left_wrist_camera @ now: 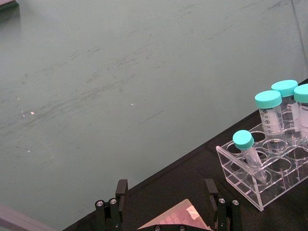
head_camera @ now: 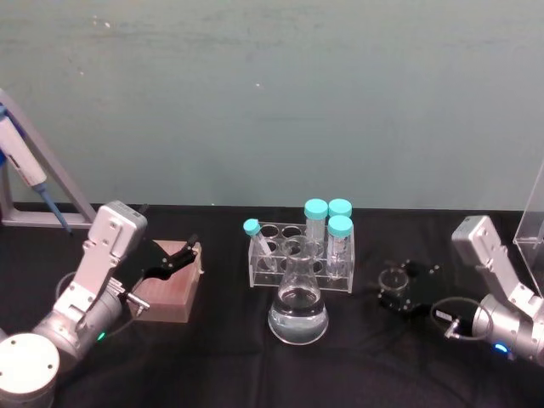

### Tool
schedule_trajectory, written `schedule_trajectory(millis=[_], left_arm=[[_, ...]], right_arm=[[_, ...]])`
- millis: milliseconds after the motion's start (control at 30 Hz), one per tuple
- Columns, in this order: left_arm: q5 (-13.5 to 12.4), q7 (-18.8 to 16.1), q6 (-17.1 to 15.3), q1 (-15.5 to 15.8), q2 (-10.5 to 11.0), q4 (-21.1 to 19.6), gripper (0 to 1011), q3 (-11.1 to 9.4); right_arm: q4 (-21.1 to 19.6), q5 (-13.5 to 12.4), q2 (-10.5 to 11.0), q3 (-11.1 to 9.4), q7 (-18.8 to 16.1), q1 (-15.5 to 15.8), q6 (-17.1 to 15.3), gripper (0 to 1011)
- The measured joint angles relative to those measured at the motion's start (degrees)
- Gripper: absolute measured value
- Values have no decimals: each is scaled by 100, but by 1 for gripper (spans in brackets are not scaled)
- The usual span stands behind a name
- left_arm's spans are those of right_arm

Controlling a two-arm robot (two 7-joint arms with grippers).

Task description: Place the experimental apparatus aside using one hand.

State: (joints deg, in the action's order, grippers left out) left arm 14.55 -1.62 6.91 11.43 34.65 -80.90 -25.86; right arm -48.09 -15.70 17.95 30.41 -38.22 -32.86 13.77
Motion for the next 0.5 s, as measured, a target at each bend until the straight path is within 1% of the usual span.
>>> schedule_trajectory(millis=[67,167,300,367,500], left_arm=[[-1,0,0,0,0,0,1000,0],[0,0,0,0,0,0,1000,0],[-1,0,0,0,0,0,1000,0],[0,0,0,0,0,0,1000,0],[-1,0,0,0,0,0,1000,0]], right_arm=[[43,16,-30,-74,135,-19,-16,501],[223,37,-126,-264,473,-115,-41,501],[388,65,-198,-395,704,-221,-32,501],[570,111,-268,-524,936,-335,14,501],[723,145,-330,-635,1158,-422,52,501]])
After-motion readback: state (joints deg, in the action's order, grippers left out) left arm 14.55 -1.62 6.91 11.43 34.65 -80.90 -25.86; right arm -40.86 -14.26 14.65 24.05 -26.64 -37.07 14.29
